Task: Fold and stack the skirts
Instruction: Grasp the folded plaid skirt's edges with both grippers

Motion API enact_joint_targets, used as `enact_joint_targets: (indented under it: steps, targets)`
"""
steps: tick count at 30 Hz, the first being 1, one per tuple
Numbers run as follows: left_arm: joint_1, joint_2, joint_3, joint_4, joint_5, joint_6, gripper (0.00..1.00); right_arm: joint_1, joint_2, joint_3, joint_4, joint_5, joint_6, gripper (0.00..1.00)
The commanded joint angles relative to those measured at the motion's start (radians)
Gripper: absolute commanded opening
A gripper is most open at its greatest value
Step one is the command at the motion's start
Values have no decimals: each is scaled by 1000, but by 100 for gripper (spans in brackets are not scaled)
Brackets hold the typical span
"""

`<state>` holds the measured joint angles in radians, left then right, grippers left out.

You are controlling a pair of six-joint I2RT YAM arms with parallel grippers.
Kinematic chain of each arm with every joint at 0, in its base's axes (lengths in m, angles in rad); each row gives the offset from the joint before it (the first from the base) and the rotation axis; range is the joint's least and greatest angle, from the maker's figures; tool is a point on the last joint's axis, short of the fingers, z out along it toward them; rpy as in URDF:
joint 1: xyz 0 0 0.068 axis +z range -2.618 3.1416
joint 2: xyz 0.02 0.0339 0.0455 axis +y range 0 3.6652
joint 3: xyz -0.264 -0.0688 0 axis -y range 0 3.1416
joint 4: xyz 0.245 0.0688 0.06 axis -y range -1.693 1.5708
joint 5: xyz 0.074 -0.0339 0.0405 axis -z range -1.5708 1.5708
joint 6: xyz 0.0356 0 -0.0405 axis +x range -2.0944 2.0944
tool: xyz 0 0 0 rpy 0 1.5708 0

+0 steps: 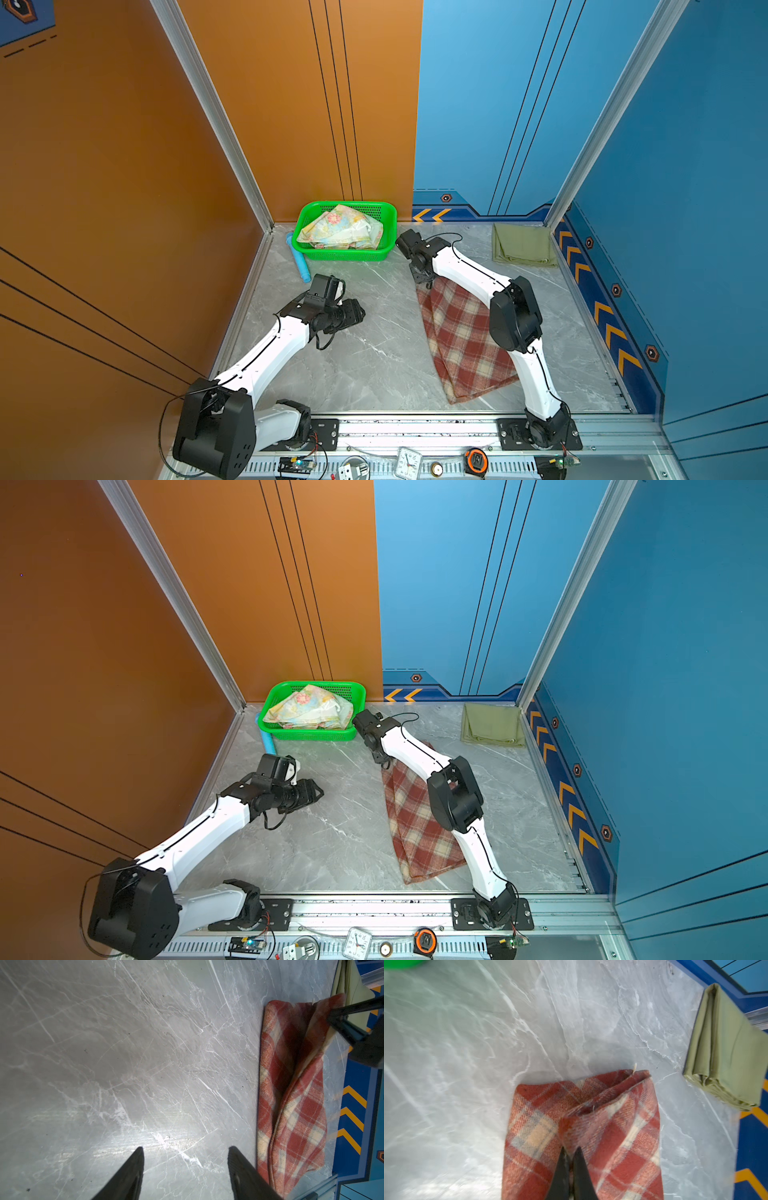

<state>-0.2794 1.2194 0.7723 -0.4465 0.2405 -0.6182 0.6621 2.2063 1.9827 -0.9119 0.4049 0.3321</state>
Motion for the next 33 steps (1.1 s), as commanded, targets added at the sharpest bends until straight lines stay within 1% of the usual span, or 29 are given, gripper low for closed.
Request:
enact_joint_targets:
  steps: [1,4,6,7,8,9,11,12,13,14,17,20,23,26,29,33]
  targets:
    - [5,4,0,-15,8,-5,65,3,-58,-71,73,-164,142,0]
    - [2,14,4,-7,10,-8,66,-10,-86,-163,190,-279,233,0]
    - [-1,21,4,1,11,-10,66,-21,-78,-211,242,-364,271,0]
    - [-3,24,5,5,11,-9,66,-24,-72,-219,250,-395,278,1]
    - [-6,26,4,6,11,-11,66,-25,-68,-224,254,-416,277,6]
    - [-8,29,5,10,10,-12,66,-23,-71,-232,259,-424,269,13]
    - [-16,41,11,17,3,-12,67,-24,-111,-271,277,-420,257,47]
    - [-22,48,17,18,-2,-11,67,-29,-142,-297,291,-416,258,58]
    - [-31,58,26,22,-9,-7,67,-37,-189,-332,307,-411,262,66]
    - [-43,71,40,21,-18,-1,67,-48,-230,-366,316,-404,267,70]
    - [-101,116,93,20,-67,27,68,-88,-352,-477,322,-368,288,76]
    - [-180,179,161,20,-136,76,70,-132,-476,-607,330,-326,322,77]
    - [-268,294,277,20,-180,138,73,-204,-616,-766,374,-340,367,78]
    - [-341,429,410,14,-209,199,74,-274,-718,-871,395,-359,380,79]
    - [-383,570,571,-43,-240,227,75,-328,-779,-933,392,-384,375,80]
    - [-399,722,726,-60,-241,253,76,-364,-831,-995,390,-408,384,80]
